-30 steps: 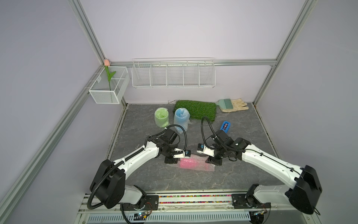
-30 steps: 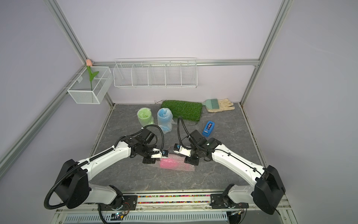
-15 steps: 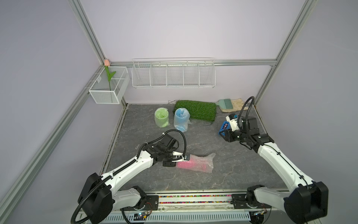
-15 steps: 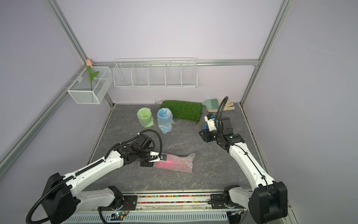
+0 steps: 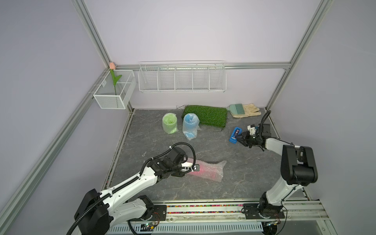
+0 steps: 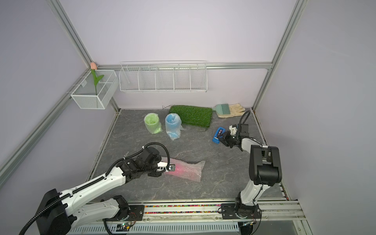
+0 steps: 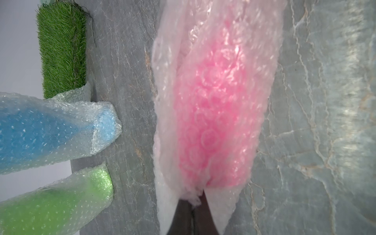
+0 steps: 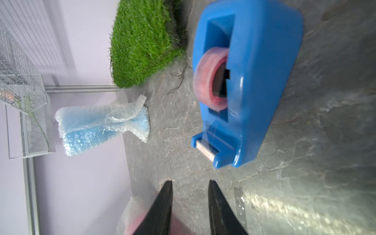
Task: Wrap wine glasses in bubble wrap
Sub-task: Pull the tape from the tape cutter.
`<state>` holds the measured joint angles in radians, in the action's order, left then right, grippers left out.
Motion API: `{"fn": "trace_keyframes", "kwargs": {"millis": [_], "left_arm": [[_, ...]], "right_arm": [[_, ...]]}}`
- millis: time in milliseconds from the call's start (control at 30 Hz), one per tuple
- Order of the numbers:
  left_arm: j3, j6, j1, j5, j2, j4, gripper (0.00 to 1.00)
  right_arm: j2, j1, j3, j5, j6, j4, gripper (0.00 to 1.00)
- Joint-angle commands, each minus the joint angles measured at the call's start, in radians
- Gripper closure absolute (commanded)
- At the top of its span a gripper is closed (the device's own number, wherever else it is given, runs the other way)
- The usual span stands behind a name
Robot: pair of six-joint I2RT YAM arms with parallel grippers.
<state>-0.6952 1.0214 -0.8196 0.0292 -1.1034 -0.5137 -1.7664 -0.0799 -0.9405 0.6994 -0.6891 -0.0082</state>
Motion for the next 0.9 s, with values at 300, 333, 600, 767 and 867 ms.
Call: {"fn": "trace_keyframes", "kwargs": {"millis": [300, 333, 600, 767, 867], "left_arm": [[0.016, 0.006, -0.005, -0.008, 0.000, 0.018, 0.97], [0.016, 0.007, -0.005, -0.009, 0.000, 0.018, 0.97], [0.015, 0.008, -0.006, -0.011, -0.006, 0.017, 0.97], [0.016, 0.008, -0.006, -0.010, -0.007, 0.016, 0.97], [0.016, 0.008, -0.006, -0.011, -0.008, 0.015, 0.97]], "right_arm": [[-0.139, -0.019, -0.044, 0.053, -0.114, 0.177, 0.68], [-0.146, -0.018, -0.043, 0.059, -0.123, 0.197, 0.68], [-0.147, -0.022, -0.047, 0.045, -0.135, 0.223, 0.71], [-0.173, -0.021, -0.072, 0.054, -0.143, 0.202, 0.69], [-0.187, -0.020, -0.064, 0.058, -0.151, 0.205, 0.71]]}}
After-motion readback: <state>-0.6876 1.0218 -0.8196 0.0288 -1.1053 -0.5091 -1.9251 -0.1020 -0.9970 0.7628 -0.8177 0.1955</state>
